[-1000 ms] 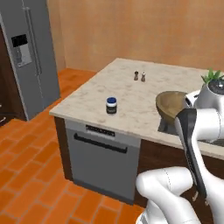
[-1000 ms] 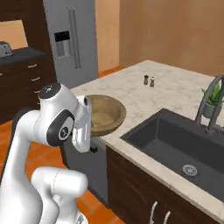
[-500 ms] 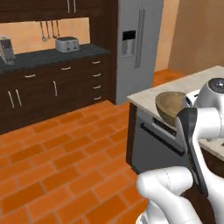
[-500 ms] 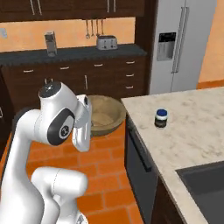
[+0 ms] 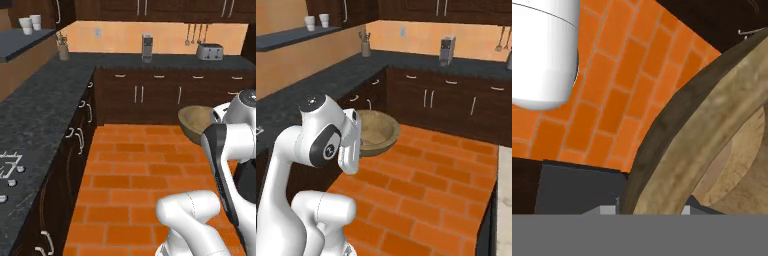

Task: Pick the sweet potato from the sink and place it in the bowl. Then pick the bowl and place it in the microwave. Then close the microwave door and press the start button.

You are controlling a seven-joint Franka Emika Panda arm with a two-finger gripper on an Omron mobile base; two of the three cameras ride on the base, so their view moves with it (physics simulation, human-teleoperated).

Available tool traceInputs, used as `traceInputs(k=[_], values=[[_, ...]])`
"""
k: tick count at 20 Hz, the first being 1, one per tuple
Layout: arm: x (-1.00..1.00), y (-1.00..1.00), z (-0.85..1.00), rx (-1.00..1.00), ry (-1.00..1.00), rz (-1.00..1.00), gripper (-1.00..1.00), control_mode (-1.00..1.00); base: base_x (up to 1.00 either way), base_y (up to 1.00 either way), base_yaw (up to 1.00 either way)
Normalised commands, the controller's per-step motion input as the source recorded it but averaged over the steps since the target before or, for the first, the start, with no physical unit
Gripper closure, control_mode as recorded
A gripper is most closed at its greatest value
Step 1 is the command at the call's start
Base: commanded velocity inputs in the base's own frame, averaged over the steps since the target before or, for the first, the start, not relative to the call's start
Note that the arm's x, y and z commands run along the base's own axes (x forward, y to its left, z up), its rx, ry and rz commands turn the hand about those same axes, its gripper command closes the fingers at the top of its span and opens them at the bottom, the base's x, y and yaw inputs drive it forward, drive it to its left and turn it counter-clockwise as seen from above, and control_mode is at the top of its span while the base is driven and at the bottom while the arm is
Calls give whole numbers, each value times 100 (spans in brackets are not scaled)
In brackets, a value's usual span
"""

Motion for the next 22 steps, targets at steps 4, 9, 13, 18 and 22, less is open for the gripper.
traceInputs(k=[4, 9, 13, 18, 22], values=[[0, 0, 0, 0, 0, 0, 100, 100, -19, -49, 88], [0, 0, 0, 0, 0, 0, 100, 100, -14, -33, 86], [0, 0, 0, 0, 0, 0, 100, 100, 1, -7, 96], [0, 0, 0, 0, 0, 0, 100, 100, 0, -10, 97], [0, 0, 0, 0, 0, 0, 100, 100, 0, -10, 98]])
